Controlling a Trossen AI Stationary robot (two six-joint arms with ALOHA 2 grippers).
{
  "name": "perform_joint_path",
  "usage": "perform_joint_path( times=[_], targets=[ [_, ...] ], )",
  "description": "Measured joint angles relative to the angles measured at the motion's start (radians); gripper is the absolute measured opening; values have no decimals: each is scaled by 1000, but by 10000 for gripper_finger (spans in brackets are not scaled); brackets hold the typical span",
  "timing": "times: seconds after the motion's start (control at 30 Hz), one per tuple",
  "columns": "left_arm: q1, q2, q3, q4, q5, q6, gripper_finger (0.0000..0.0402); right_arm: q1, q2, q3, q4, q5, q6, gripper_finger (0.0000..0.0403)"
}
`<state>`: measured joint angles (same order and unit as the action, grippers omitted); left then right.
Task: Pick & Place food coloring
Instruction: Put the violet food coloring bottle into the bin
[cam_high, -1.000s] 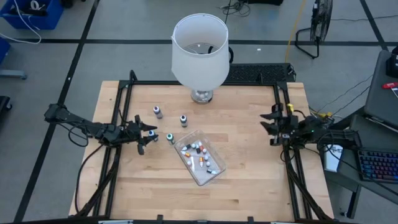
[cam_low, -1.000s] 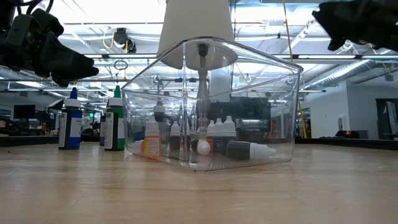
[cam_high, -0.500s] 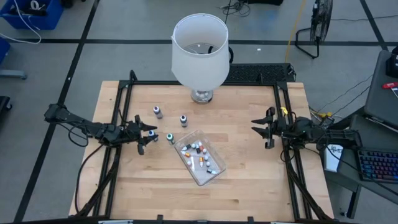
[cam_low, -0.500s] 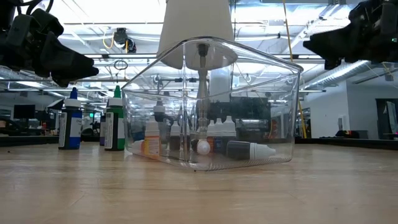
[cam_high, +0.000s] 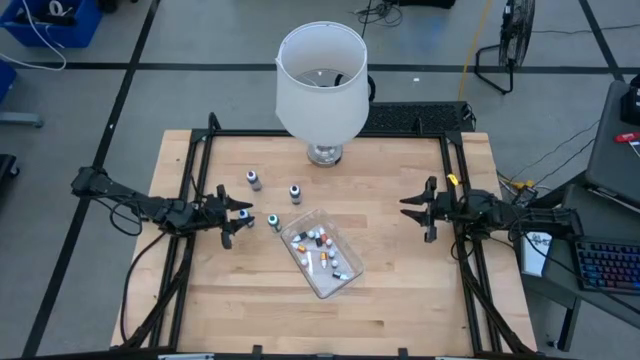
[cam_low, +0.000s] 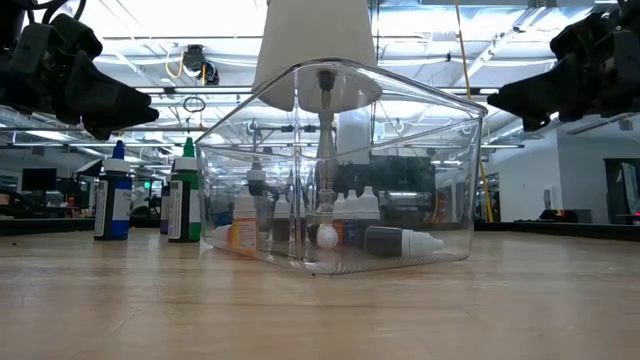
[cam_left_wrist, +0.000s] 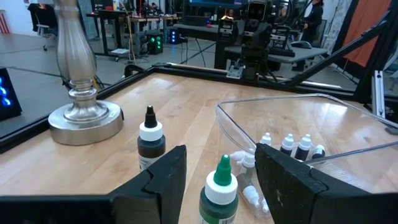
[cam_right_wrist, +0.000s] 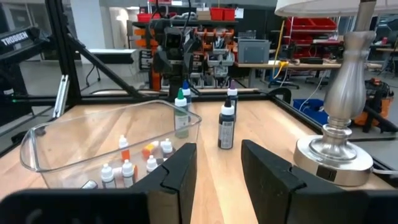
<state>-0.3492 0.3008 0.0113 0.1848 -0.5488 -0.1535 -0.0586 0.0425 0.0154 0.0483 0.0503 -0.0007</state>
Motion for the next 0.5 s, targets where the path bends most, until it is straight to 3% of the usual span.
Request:
perform_joint_path(
  times=[0.27,0.5],
  targets=[
    [0,0,0,3,-1,2,191,0,1,0,0,1,0,114],
    [4,0,0,202,10,55,191,0,1,0,0,1,0,114]
  ],
)
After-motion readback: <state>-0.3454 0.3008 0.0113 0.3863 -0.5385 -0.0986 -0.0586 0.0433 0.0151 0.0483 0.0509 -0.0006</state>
